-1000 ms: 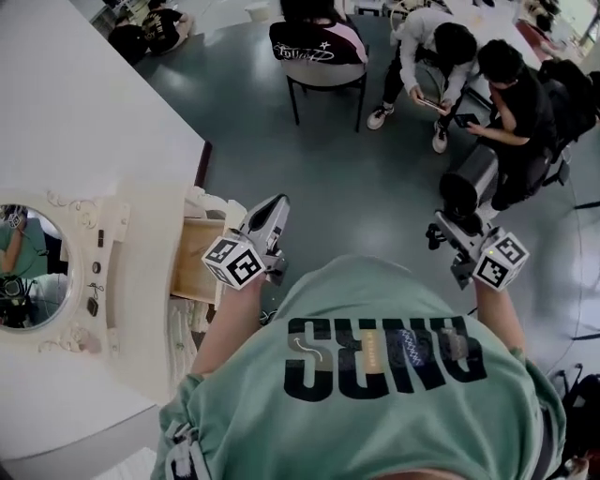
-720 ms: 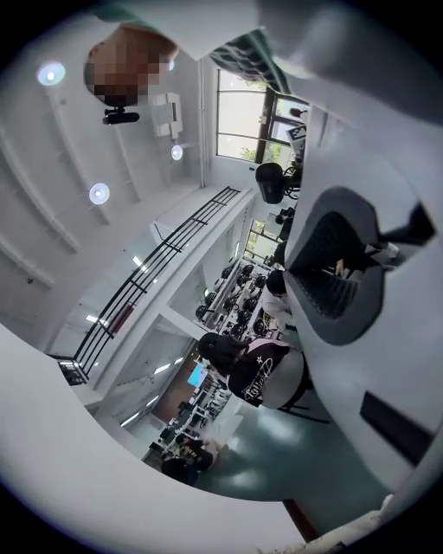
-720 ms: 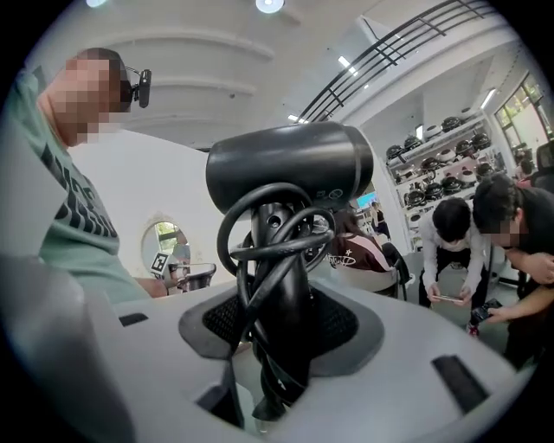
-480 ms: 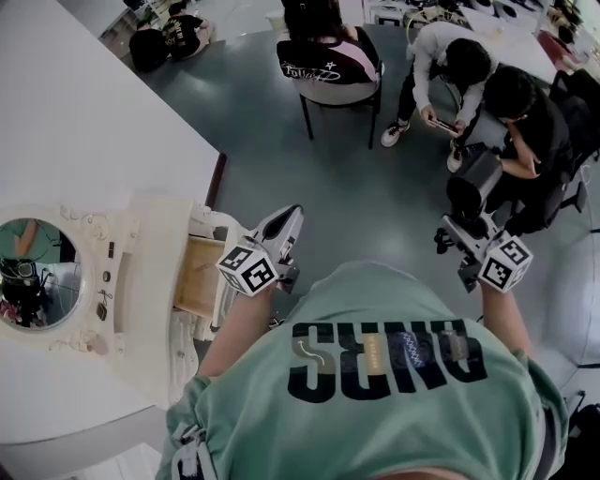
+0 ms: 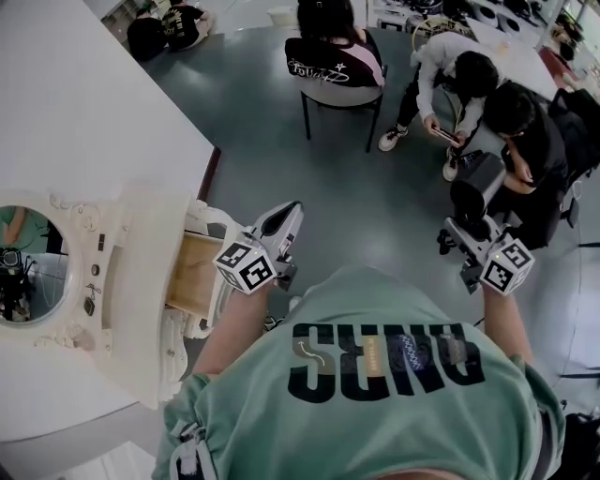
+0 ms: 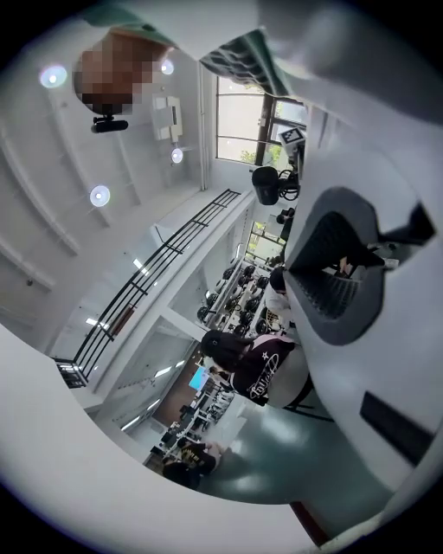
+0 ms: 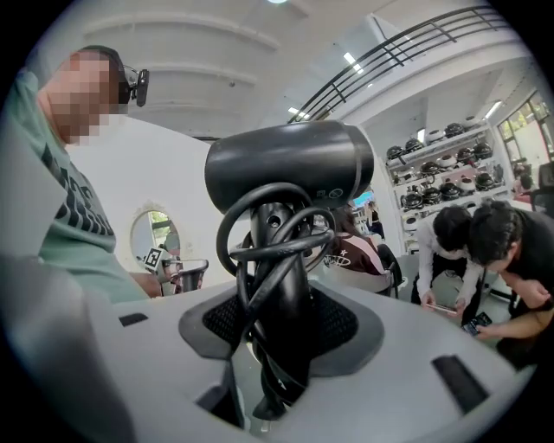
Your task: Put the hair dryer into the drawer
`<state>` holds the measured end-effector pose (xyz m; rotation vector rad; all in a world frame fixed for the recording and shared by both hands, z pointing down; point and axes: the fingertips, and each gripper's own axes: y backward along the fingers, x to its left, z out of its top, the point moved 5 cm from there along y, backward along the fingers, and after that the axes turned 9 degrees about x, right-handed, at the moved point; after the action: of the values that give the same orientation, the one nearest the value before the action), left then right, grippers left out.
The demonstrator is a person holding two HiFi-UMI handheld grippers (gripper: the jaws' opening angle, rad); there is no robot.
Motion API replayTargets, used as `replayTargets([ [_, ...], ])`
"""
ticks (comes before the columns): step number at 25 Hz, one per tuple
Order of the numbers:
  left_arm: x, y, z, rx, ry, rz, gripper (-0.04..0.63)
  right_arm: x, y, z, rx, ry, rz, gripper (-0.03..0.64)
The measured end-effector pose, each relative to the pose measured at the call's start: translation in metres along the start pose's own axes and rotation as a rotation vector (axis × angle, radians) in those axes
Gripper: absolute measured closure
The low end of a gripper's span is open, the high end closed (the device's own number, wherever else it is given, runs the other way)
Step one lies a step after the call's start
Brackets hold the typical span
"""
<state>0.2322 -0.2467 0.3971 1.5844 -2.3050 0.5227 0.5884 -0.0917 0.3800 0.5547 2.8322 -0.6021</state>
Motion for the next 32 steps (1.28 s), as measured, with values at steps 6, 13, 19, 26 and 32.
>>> replayTargets([
  [6, 0.015, 0.090, 0.001, -0.119, 0.045, 0.194, 0.586, 0.033, -0.094, 0.055, 0.120, 0.190, 0.199, 0.434],
  [13, 0.042, 0.245, -0.030, -0.246, 0.102, 0.516, 0.586, 0.135, -0.260, 0.084, 0.246, 0.441, 0.484, 0.434],
  [19, 0.043, 0.374, -0.083, -0.358, 0.195, 0.780, 0.586, 0.271, -0.394, 0.064, 0.366, 0.683, 0.743, 0.434],
  [26, 0.029, 0.476, -0.149, -0.426, 0.325, 0.956, 0.586, 0.434, -0.496, -0.013, 0.538, 0.961, 1.003, 0.436],
  [32, 0.038, 0.521, -0.203, -0.464, 0.440, 1.030, 0.586, 0.523, -0.557, -0.106, 0.700, 1.250, 1.155, 0.436],
])
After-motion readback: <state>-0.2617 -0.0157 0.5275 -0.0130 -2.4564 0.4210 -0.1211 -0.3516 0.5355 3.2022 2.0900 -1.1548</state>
